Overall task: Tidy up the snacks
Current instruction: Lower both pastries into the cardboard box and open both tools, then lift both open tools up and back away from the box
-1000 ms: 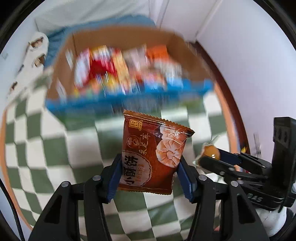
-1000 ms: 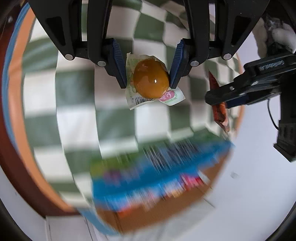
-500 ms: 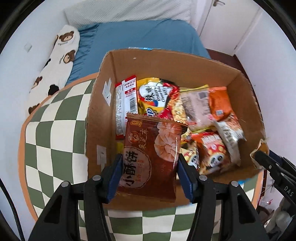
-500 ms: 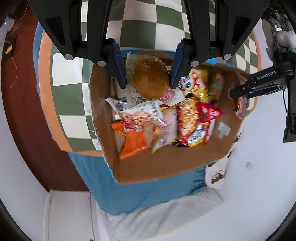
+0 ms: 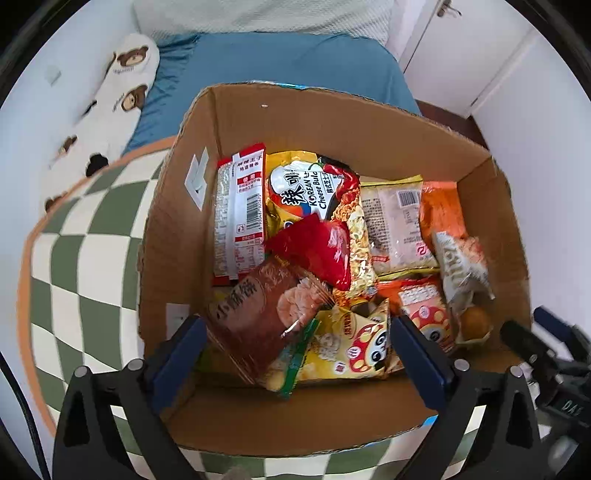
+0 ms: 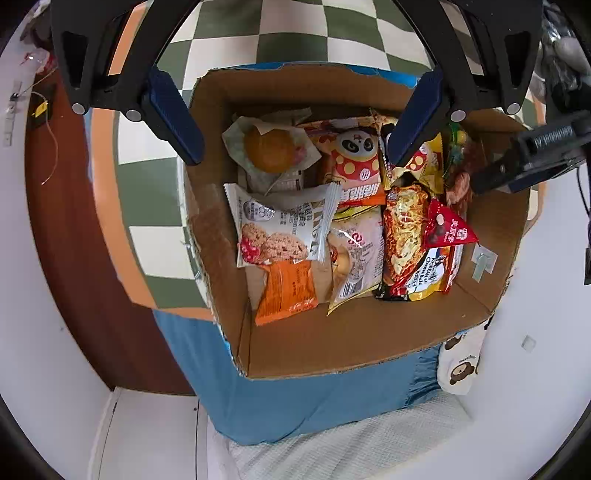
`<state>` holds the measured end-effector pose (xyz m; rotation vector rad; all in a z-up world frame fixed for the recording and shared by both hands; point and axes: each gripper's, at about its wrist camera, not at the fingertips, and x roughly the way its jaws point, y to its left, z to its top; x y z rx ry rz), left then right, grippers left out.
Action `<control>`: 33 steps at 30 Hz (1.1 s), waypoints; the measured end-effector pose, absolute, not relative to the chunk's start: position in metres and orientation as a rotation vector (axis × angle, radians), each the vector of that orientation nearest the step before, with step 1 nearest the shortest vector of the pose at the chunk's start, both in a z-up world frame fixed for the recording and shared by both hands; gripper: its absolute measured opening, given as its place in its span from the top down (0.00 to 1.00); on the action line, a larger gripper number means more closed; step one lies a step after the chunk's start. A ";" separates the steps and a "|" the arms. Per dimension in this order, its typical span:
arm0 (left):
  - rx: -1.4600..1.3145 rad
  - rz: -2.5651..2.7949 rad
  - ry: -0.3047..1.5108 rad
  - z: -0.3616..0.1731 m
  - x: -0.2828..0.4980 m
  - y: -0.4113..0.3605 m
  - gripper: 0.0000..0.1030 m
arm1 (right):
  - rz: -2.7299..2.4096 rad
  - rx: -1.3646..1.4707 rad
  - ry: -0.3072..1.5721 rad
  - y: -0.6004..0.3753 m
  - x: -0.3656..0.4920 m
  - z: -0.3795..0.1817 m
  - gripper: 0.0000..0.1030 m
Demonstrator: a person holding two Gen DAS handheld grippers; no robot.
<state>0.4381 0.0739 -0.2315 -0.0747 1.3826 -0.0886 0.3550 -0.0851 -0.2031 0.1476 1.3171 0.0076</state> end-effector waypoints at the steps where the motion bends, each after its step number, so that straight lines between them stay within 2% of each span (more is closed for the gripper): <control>1: -0.067 -0.090 1.380 -0.231 0.438 0.072 0.01 | 0.005 0.142 1.315 -0.084 0.355 -0.202 0.02; 15: -0.031 -0.055 1.311 -0.207 0.417 0.073 0.01 | -0.019 0.103 1.249 -0.076 0.336 -0.189 0.02; 24: -0.034 -0.075 1.200 -0.166 0.363 0.071 0.01 | -0.008 0.110 1.143 -0.073 0.293 -0.150 0.02; 33: -0.004 -0.046 1.100 -0.120 0.288 0.076 0.01 | 0.013 0.141 1.016 -0.071 0.209 -0.092 0.01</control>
